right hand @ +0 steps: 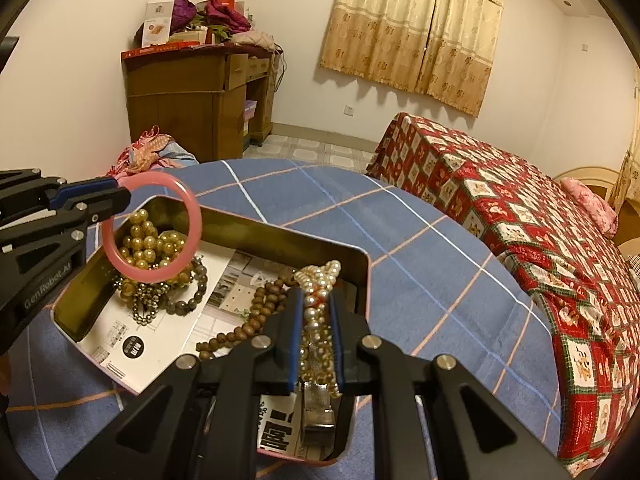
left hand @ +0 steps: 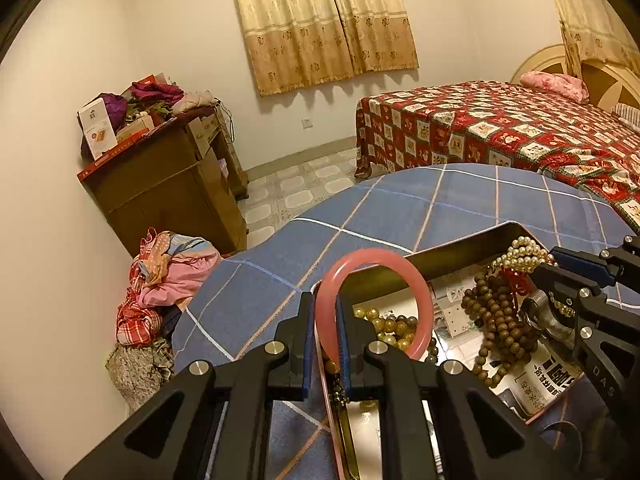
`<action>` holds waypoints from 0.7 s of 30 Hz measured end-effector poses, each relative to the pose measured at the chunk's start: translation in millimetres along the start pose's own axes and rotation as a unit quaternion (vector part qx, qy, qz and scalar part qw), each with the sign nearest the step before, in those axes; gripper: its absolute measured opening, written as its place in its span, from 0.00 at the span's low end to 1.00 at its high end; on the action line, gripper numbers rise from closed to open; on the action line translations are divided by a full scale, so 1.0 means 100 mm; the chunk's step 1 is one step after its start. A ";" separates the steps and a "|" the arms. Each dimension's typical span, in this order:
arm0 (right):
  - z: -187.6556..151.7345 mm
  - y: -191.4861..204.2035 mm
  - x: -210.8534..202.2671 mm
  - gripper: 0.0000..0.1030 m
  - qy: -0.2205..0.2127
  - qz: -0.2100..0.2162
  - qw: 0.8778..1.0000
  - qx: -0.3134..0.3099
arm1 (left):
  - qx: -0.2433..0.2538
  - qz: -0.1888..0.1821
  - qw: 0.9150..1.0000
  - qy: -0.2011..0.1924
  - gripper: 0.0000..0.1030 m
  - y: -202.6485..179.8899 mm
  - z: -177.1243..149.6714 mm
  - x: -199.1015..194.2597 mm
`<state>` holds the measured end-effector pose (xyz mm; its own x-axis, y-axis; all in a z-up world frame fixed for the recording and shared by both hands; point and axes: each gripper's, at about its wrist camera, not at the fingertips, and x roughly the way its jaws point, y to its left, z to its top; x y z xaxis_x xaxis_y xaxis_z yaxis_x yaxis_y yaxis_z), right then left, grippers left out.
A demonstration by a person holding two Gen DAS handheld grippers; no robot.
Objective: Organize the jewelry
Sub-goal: 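Open both tools to drop the pink bangle and pearl necklace into the tin, then grasp the silver bangle with the left tool while the right tool grasps the green jade bangle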
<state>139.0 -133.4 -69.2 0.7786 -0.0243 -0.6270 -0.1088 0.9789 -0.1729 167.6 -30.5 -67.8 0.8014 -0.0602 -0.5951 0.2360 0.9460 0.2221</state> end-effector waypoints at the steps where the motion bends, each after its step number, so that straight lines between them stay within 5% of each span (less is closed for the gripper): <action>1: 0.00 0.00 0.00 0.15 0.000 0.000 1.000 0.000 | 0.001 -0.005 1.000 0.001 0.10 0.00 0.00 0.00; 5: -0.02 0.01 -0.04 0.19 -0.001 0.005 1.000 -0.007 | 0.003 0.000 1.000 0.005 0.16 -0.04 -0.01 -0.07; 7: -0.04 0.01 -0.11 0.34 -0.004 0.006 1.000 -0.007 | -0.005 0.004 1.000 -0.008 0.61 -0.02 -0.01 -0.19; 8: -0.05 0.01 -0.16 0.34 -0.007 0.006 1.000 -0.007 | -0.007 0.006 1.000 -0.018 0.70 -0.01 -0.02 -0.26; 16: -0.34 -0.24 -0.64 0.43 -0.008 -0.007 1.000 0.018 | 0.004 -0.011 0.998 -0.061 0.72 -0.11 -0.28 -0.90; 21: -0.69 -0.38 -0.83 0.45 0.008 -0.025 0.999 0.039 | 0.035 -0.044 0.997 -0.046 0.72 -0.41 -0.58 -1.07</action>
<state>35.7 -182.8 -62.4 0.7713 -0.0764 -0.6319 -0.0203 0.9893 -0.1445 40.3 -44.0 -58.0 0.8223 -0.1753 -0.5414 0.3441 0.9109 0.2277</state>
